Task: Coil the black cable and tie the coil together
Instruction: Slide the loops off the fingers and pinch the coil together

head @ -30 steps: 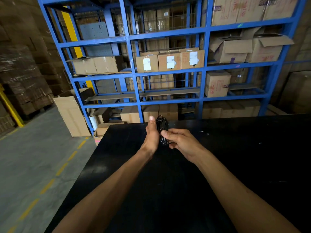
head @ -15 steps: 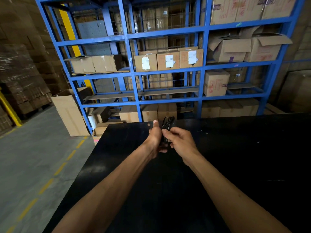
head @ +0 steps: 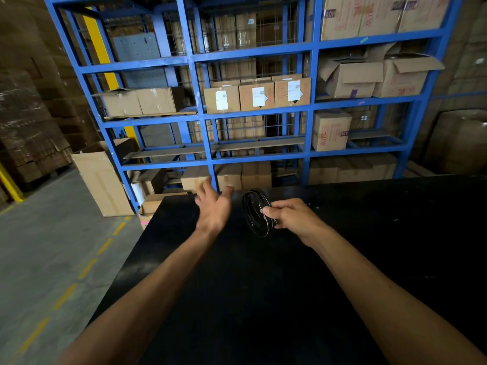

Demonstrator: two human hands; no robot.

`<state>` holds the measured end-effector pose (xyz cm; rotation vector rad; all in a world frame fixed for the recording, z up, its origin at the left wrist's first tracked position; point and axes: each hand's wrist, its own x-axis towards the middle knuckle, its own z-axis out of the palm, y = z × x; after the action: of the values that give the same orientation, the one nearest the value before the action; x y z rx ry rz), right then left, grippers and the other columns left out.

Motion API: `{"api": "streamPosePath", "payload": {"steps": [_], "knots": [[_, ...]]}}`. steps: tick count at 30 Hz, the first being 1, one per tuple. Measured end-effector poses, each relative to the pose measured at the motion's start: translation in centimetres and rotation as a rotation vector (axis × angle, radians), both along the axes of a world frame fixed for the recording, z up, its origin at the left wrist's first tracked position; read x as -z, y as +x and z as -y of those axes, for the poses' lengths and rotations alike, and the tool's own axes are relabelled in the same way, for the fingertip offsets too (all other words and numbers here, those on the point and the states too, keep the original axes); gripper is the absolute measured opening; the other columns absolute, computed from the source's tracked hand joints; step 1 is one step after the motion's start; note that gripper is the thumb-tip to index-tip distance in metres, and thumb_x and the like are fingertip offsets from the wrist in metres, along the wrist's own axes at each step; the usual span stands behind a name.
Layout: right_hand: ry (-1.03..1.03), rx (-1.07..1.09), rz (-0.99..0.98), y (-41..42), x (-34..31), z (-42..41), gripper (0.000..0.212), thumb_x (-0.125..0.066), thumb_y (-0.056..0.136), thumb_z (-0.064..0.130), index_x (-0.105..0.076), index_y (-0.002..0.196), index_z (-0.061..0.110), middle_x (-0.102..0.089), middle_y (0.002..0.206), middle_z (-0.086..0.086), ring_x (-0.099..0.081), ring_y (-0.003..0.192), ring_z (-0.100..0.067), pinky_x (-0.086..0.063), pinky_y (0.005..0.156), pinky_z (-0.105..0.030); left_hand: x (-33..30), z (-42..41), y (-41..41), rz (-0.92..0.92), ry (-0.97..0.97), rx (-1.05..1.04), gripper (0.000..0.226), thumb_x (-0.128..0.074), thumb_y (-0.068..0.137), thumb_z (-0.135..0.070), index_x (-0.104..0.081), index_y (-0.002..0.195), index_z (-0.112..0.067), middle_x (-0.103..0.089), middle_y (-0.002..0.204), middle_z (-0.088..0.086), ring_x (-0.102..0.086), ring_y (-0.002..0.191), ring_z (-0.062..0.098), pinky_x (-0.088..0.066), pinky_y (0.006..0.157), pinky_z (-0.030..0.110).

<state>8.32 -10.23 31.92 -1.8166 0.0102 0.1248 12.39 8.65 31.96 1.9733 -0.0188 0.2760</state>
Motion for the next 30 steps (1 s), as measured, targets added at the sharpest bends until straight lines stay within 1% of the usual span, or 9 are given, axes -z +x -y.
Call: {"api": "streamPosePath", "payload": {"steps": [3,6,10,14,17,21,23,25,30], "knots": [[-0.1,-0.095,-0.056,0.4,-0.8,1.2,0.013,-0.064,0.098,0.021,-0.076,0.094,0.025,-0.074,0.107,0.004,-0.063,0.111,-0.013,-0.048,0.101,-0.036,-2.4,-2.1,-0.6,0.473,0.553,0.392,0.07,-0.063,0.094,-0.037,-0.028,0.155,-0.033,-0.007,0.167,-0.008,0.003,0.151,0.017,-0.005,0.117,0.046],[-0.198,-0.179,-0.065,1.2,-1.9,1.2,0.016,-0.063,0.098,0.022,-0.078,0.103,0.018,-0.075,0.111,0.002,-0.062,0.115,-0.015,-0.043,0.105,-0.036,-2.6,-2.4,0.1,0.592,0.832,0.683,0.056,-0.061,0.096,-0.038,-0.045,0.148,-0.027,-0.031,0.162,-0.005,-0.012,0.153,0.014,-0.011,0.124,0.044],[-0.263,-0.225,-0.068,1.5,-3.2,0.7,0.023,-0.059,0.1,0.023,-0.077,0.105,0.01,-0.074,0.115,-0.01,-0.063,0.117,-0.025,-0.043,0.109,-0.044,-1.8,-1.3,-0.8,0.495,0.609,0.707,0.04,-0.064,0.096,-0.023,-0.061,0.136,-0.022,-0.061,0.132,0.001,-0.054,0.124,0.009,-0.043,0.108,0.024],[-0.174,-0.217,-0.1,0.8,-3.0,0.2,0.023,-0.051,0.105,0.02,-0.072,0.105,0.012,-0.072,0.114,-0.011,-0.066,0.112,-0.024,-0.056,0.09,-0.037,-1.1,-0.6,-1.2,0.437,0.607,0.582,0.033,-0.062,0.096,-0.02,-0.066,0.129,-0.017,-0.064,0.118,0.002,-0.06,0.11,0.013,-0.048,0.1,0.024],[-0.052,-0.073,-0.028,0.5,-2.3,-0.7,0.022,-0.054,0.104,0.024,-0.071,0.104,0.01,-0.072,0.11,-0.012,-0.069,0.106,-0.025,-0.061,0.082,-0.037,-0.5,0.2,-1.6,0.415,0.486,0.466,0.025,-0.062,0.096,-0.016,-0.072,0.12,-0.016,-0.067,0.107,-0.003,-0.063,0.101,0.011,-0.05,0.093,0.023],[-0.421,0.108,0.352,0.0,-0.7,-1.5,0.032,-0.047,0.107,0.031,-0.063,0.13,0.016,-0.071,0.116,-0.003,-0.064,0.104,-0.016,-0.05,0.083,-0.029,-0.1,1.1,-1.9,0.348,0.32,0.323,0.026,-0.059,0.098,-0.013,-0.072,0.121,-0.016,-0.062,0.1,-0.009,-0.059,0.089,0.005,-0.045,0.076,0.008],[-0.599,0.064,0.514,-0.4,0.2,-1.4,0.043,-0.045,0.107,0.032,-0.053,0.144,0.012,-0.063,0.13,-0.009,-0.06,0.118,-0.022,-0.047,0.094,-0.032,-0.1,1.2,-1.9,0.346,0.28,0.283,0.025,-0.058,0.098,-0.011,-0.072,0.119,-0.014,-0.066,0.103,-0.003,-0.062,0.084,0.007,-0.048,0.07,0.009],[-0.669,0.03,0.605,-0.6,0.7,-1.1,0.044,-0.046,0.107,0.028,-0.049,0.147,0.009,-0.062,0.127,-0.013,-0.061,0.116,-0.024,-0.049,0.095,-0.034,-0.2,1.4,-1.9,0.281,0.187,0.258,0.024,-0.057,0.099,-0.011,-0.072,0.117,-0.015,-0.066,0.104,-0.002,-0.063,0.077,0.009,-0.052,0.063,0.017],[-0.274,0.153,0.532,-0.2,0.7,-1.3,0.026,-0.053,0.105,0.022,-0.069,0.124,0.017,-0.071,0.092,-0.004,-0.066,0.08,-0.009,-0.058,0.079,-0.032,0.9,2.0,-1.9,0.263,-0.012,0.228,0.024,-0.058,0.098,-0.013,-0.072,0.117,-0.02,-0.069,0.116,0.003,-0.063,0.11,0.012,-0.05,0.099,0.029]]}}
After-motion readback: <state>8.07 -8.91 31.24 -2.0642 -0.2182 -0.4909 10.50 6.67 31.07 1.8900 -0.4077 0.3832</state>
